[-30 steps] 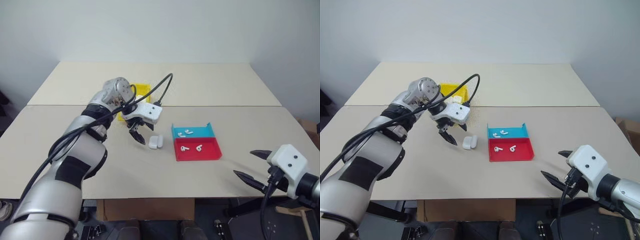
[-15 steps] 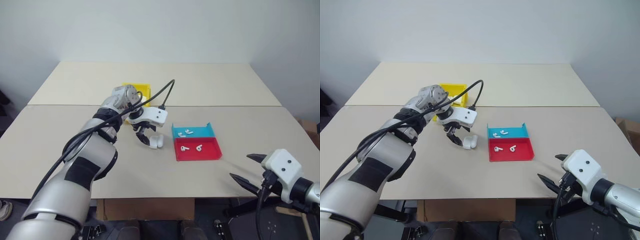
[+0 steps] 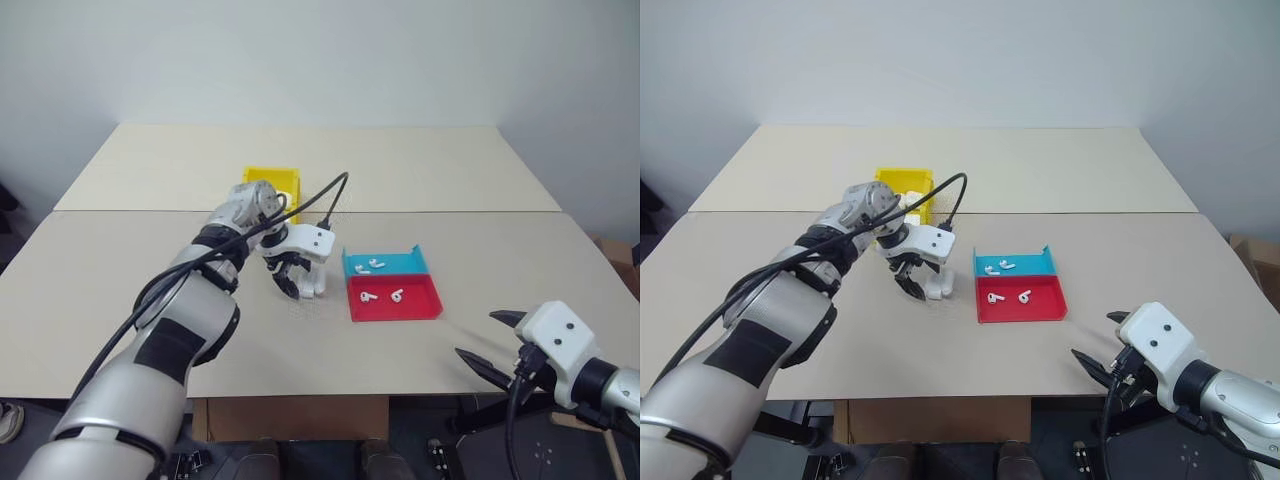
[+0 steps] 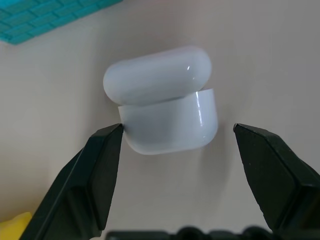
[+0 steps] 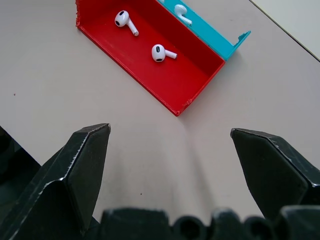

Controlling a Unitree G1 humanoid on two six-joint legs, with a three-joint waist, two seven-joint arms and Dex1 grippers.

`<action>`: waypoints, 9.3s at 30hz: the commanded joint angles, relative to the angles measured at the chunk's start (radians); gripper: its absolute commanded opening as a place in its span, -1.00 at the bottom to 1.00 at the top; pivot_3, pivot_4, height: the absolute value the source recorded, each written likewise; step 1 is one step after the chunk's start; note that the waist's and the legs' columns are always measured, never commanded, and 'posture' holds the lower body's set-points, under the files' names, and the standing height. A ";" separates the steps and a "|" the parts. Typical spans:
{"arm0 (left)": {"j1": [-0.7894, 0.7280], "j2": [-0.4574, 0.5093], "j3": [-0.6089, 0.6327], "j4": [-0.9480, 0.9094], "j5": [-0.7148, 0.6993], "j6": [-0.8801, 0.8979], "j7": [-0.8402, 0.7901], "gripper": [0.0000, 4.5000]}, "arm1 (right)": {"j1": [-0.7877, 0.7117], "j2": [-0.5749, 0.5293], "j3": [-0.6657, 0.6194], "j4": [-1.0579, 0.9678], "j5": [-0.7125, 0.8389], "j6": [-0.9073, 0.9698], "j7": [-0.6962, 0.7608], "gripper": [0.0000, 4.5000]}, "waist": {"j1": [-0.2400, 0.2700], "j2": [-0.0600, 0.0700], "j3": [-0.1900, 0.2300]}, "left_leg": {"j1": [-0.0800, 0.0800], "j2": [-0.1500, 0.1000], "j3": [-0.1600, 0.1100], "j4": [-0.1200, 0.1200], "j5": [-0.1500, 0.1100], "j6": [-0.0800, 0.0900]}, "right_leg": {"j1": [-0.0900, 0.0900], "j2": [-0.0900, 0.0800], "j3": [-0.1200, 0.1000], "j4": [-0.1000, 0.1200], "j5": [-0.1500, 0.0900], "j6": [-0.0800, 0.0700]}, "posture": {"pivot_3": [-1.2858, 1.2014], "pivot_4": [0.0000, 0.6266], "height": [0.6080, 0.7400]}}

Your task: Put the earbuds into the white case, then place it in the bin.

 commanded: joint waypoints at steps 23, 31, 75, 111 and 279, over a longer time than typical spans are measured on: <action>-0.010 -0.059 0.050 0.027 0.035 0.085 0.071 0.26 | 0.031 -0.012 0.008 -0.023 -0.069 0.009 -0.006 1.00 | -0.001 0.000 0.000 | 0.001 0.000 0.000 0.000 0.000 0.000 | 0.001 0.000 0.000 0.001 0.000 0.000 | 0.03 -0.52 1.00; 0.002 -0.042 0.045 0.015 0.052 0.055 0.077 0.26 | 0.023 -0.022 0.008 -0.017 -0.072 0.009 0.002 1.00 | -0.001 0.000 0.000 | 0.002 0.000 0.000 0.000 0.000 0.000 | 0.001 0.000 0.000 0.002 0.000 0.000 | 0.03 -0.52 1.00; 1.179 0.169 0.712 -1.443 -1.099 0.210 0.236 0.26 | -1.244 -0.258 0.921 0.601 -0.377 -0.211 0.660 1.00 | -0.014 0.005 -0.002 | 0.010 0.004 0.003 0.002 0.001 -0.001 | 0.003 0.002 0.002 0.011 0.003 -0.011 | 0.03 -0.52 1.00; 1.279 0.218 0.732 -1.474 -1.111 0.174 0.085 0.26 | -1.530 0.198 1.100 1.501 -0.737 -1.199 0.770 0.34 | -0.019 0.007 -0.001 | 0.011 0.006 0.003 0.000 0.001 -0.001 | 0.002 0.005 0.001 0.011 0.003 -0.015 | 0.03 -0.52 1.00; 0.865 -0.003 0.586 -1.306 -1.114 0.232 0.059 0.26 | -0.957 0.325 0.531 0.477 0.148 -0.588 0.398 -0.12 | -0.016 0.010 0.002 | 0.009 0.009 0.000 -0.002 0.001 -0.001 | 0.000 0.010 0.001 0.008 0.001 -0.013 | 0.03 -0.52 1.00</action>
